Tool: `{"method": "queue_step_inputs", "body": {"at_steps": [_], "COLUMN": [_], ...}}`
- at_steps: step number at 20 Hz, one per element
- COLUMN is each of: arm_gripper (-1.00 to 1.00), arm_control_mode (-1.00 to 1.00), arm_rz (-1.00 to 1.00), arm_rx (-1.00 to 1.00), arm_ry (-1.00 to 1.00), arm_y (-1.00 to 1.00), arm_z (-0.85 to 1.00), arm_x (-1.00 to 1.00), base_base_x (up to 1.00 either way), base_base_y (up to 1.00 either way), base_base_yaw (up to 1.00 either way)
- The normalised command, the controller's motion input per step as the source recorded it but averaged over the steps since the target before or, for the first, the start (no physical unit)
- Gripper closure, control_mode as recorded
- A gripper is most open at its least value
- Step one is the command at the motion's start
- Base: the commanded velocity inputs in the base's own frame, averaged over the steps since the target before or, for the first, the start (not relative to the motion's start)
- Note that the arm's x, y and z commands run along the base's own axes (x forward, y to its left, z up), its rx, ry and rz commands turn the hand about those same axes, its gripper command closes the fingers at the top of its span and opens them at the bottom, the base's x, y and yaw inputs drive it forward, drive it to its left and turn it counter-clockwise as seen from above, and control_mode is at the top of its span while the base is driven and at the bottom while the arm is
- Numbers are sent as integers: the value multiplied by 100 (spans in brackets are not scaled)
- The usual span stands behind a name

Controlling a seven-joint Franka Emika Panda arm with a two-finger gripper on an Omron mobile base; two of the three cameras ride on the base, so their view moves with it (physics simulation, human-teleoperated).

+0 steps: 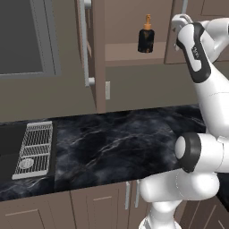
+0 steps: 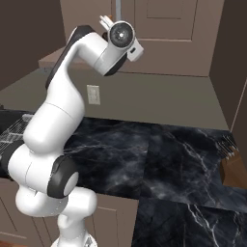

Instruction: Open the cabinet. Pick the soap dispenser and place it next to the sink. Then close the cabinet.

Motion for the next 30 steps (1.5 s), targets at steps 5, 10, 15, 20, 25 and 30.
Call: {"method": "queue_step_inputs", "body": {"at_steps": [5, 10, 15, 20, 25, 30], "arm_gripper": [100, 100, 100, 100, 100, 100], "arm_control_mode": [-100, -100, -100, -100, -100, -100], "arm_rz": [0, 0, 0, 0, 0, -5], "arm_rx": [0, 0, 0, 0, 0, -1], "arm_ry": [0, 0, 0, 0, 0, 8], "arm_y": [0, -2, -32, -51, -72, -97], "arm_z": [0, 0, -10, 0, 0, 0], "arm_x": [0, 0, 0, 0, 0, -3], "base_base_x": [0, 0, 0, 0, 0, 0], "base_base_y": [0, 0, 0, 0, 0, 0], "base_base_yaw": [0, 0, 0, 0, 0, 0]}}
